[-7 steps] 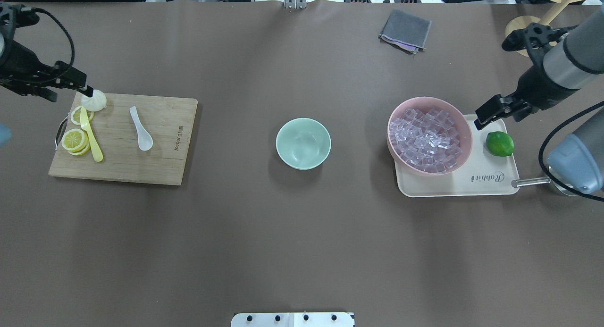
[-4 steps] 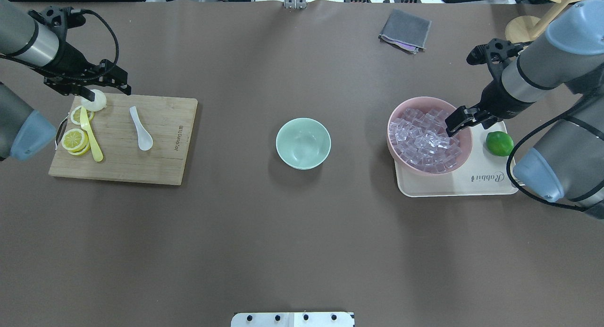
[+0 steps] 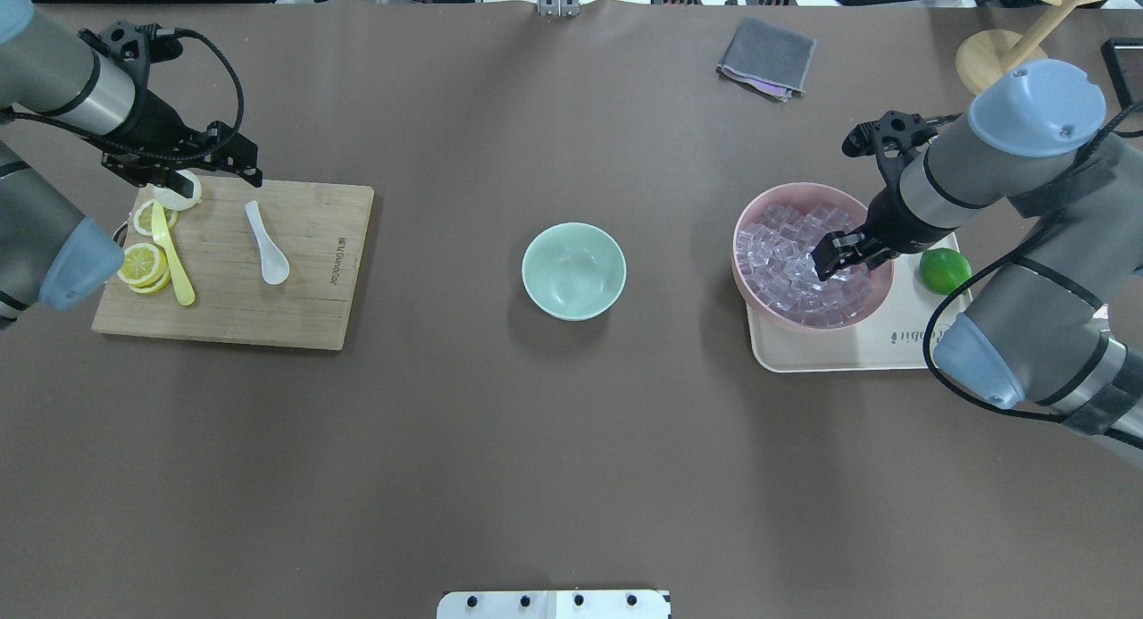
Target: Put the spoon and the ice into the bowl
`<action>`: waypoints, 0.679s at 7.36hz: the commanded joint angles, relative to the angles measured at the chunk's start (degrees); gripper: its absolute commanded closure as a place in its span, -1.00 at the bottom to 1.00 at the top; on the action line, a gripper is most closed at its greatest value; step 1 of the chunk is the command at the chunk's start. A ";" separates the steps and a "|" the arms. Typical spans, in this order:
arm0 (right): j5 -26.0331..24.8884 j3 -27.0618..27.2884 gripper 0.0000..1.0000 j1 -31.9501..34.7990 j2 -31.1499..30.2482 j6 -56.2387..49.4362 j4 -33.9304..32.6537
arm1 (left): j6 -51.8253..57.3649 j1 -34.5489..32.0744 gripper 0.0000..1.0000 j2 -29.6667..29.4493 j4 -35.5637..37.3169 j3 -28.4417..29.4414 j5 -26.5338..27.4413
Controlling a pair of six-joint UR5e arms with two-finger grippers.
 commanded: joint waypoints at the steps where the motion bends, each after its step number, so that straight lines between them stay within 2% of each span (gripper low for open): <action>1: -1.31 -1.09 -0.09 -1.14 1.36 0.10 0.09 | 0.08 0.13 -0.95 -0.01 -0.03 0.14 0.01; 3: -1.32 -2.68 -0.01 -1.23 2.77 -0.51 0.09 | 0.17 0.13 -0.95 -0.01 -0.12 0.14 0.01; 4: -1.32 -2.94 0.27 -1.23 3.21 -0.51 0.09 | 0.17 0.13 -0.95 -0.01 -0.03 0.23 0.01; 5: -1.14 -2.77 0.90 -1.23 3.21 -0.51 0.17 | 0.17 0.13 -0.95 -0.01 -0.03 0.41 0.01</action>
